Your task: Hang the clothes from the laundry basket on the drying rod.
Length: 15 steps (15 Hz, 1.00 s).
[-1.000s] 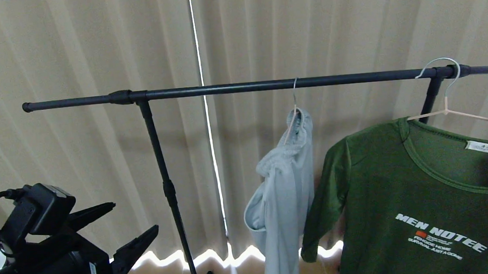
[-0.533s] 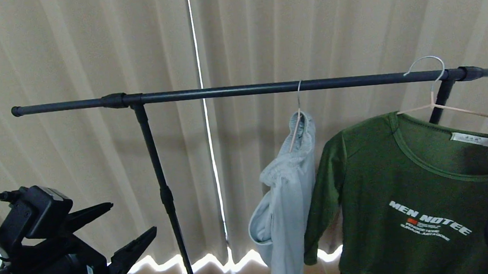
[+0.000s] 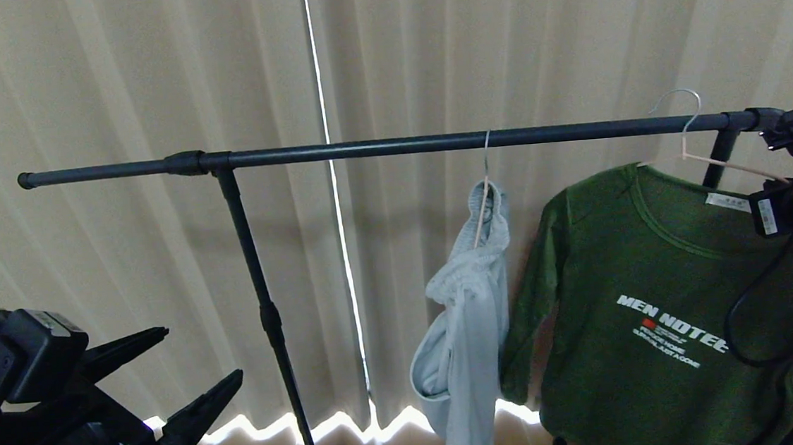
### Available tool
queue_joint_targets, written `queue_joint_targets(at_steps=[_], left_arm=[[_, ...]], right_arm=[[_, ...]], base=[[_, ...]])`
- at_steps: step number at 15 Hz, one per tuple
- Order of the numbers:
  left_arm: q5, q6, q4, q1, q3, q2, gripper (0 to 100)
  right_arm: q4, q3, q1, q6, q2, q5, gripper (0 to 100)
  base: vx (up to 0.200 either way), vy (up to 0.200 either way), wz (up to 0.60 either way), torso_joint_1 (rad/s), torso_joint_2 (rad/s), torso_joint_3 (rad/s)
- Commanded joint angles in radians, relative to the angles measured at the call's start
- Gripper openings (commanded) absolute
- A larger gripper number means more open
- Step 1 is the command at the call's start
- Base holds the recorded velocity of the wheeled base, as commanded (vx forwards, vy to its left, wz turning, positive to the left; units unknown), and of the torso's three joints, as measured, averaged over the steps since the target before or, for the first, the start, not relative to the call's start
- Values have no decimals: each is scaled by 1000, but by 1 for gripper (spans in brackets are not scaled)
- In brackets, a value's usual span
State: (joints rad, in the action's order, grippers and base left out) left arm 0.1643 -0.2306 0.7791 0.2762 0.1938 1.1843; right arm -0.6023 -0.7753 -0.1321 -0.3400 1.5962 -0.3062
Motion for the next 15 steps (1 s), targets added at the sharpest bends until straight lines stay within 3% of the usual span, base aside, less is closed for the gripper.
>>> queue_joint_targets(at_steps=[1, 6, 9, 10, 13, 15], left_arm=[[0, 1, 0, 0, -1, -3, 100], [-2, 2, 0, -5, 4, -3, 100], [-2, 1, 0, -63, 9, -2, 100], [-2, 1, 0, -64, 9, -2, 100], [-2, -4, 0, -64, 7, -3, 100], [-2, -4, 0, -64, 6, -5, 100]], right_arm=[[1, 2, 5, -1, 48, -1, 0], [-1, 28, 32, 1, 33, 1, 0], [-1, 56, 49, 1, 8, 2, 0], [-1, 59, 55, 3, 2, 4, 100], [-4, 74, 68, 9, -15, 13, 100], [-74, 136, 74, 19, -42, 61, 100]], base=[[0, 0, 0, 0, 0, 0], [0, 0, 0, 0, 0, 0], [0, 0, 0, 0, 0, 0], [0, 0, 0, 0, 0, 0], [0, 0, 0, 0, 0, 0], [0, 0, 0, 0, 0, 0]])
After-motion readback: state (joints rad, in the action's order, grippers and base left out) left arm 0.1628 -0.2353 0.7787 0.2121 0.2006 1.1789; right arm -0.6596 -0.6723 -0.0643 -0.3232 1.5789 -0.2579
